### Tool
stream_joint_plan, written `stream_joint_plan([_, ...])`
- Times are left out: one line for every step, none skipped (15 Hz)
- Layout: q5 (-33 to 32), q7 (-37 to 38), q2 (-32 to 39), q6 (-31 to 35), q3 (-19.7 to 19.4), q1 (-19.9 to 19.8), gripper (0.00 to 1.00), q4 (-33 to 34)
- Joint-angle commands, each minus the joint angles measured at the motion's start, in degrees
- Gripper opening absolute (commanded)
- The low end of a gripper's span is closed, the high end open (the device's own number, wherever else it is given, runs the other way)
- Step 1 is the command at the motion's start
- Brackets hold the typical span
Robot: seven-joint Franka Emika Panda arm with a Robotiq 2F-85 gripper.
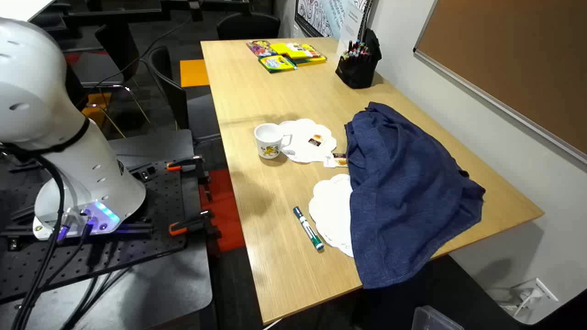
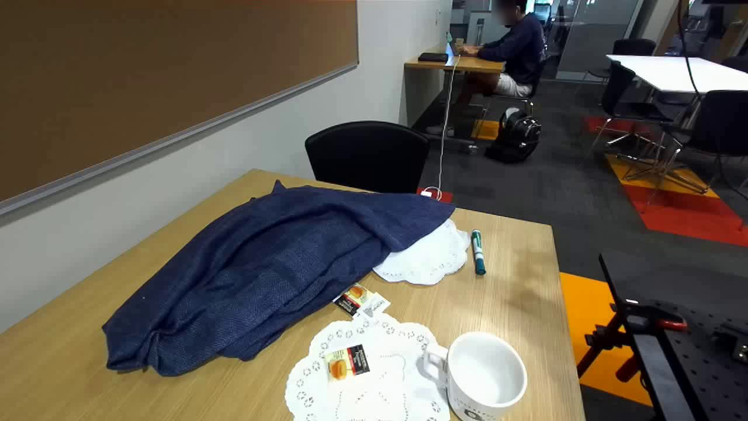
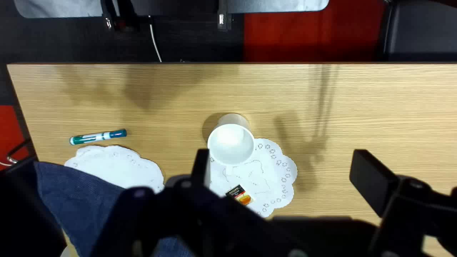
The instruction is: Put the marker into the mug.
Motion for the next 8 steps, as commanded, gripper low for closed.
stream_joint_plan([0.01, -0.06, 0.03, -0.14, 0.03, -0.09, 1.0, 0.13])
stream_joint_plan([0.01, -0.06, 0.03, -0.14, 0.03, -0.09, 1.0, 0.13])
stream_joint_plan([0.01, -0.06, 0.03, -0.14, 0.03, -0.09, 1.0, 0.13])
stream_joint_plan([0.01, -0.06, 0.03, -0.14, 0.03, -0.09, 1.0, 0.13])
stream_joint_plan([0.01, -0.06, 0.03, -0.14, 0.03, -0.09, 1.0, 0.13])
stream_joint_plan([0.11, 0.21, 0.25, 0.28, 0.29, -0.1, 1.0, 0.11])
stream_joint_plan([-0.19, 1.06, 0.29, 1.53, 0.83, -0.57, 1.0, 0.0])
stream_joint_plan([-0.44, 1.94, 0.08, 3.24, 1.09, -1.19, 1.0, -0.2])
